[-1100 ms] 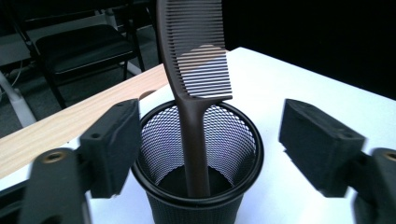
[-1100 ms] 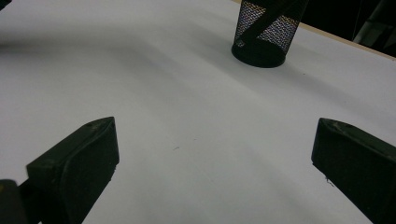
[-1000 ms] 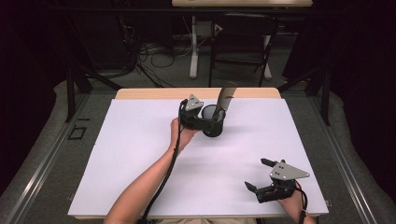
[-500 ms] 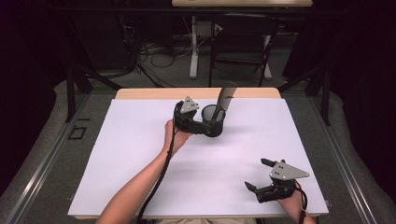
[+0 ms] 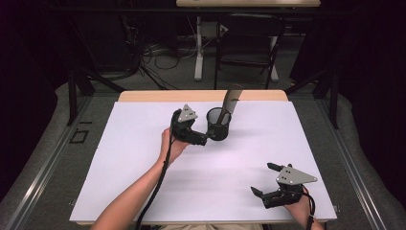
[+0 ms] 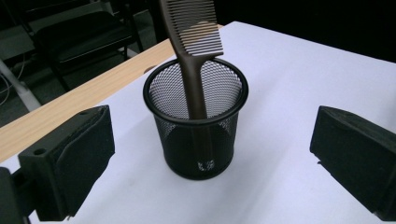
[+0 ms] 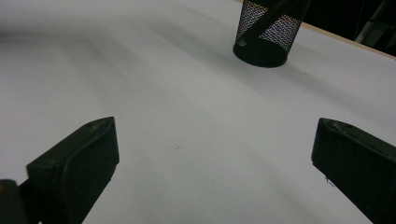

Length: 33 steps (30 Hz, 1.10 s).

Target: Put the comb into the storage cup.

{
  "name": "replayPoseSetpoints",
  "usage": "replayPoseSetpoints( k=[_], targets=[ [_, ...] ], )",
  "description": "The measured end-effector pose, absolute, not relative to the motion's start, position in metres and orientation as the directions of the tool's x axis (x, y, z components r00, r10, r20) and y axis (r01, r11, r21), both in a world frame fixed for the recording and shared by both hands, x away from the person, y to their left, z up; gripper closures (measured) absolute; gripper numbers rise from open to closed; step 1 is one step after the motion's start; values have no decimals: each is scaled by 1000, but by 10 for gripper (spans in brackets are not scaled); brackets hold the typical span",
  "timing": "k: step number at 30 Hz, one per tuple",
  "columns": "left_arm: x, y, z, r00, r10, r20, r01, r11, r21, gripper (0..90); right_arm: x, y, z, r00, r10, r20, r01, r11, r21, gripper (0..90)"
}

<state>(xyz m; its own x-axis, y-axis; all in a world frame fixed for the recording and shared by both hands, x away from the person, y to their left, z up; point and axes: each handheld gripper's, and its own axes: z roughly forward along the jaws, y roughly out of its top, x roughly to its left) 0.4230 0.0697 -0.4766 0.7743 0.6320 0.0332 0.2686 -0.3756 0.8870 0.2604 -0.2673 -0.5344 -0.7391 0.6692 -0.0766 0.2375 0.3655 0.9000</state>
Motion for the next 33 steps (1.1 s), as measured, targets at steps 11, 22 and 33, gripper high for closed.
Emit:
replayPoseSetpoints(
  k=[11,22,33],
  targets=[
    [407,90,-476,763,646,43,274,-382,882,0,260,-267,-534,-736,672,-77,237,364,901,3],
    [389,118,-477,741,670,50,278,-373,885,0,260,-267,-534,-735,673,-79,237,365,901,3],
    [369,146,-488,714,699,44,312,-374,874,0,259,-269,-533,-728,681,-81,235,359,903,3]
  ],
)
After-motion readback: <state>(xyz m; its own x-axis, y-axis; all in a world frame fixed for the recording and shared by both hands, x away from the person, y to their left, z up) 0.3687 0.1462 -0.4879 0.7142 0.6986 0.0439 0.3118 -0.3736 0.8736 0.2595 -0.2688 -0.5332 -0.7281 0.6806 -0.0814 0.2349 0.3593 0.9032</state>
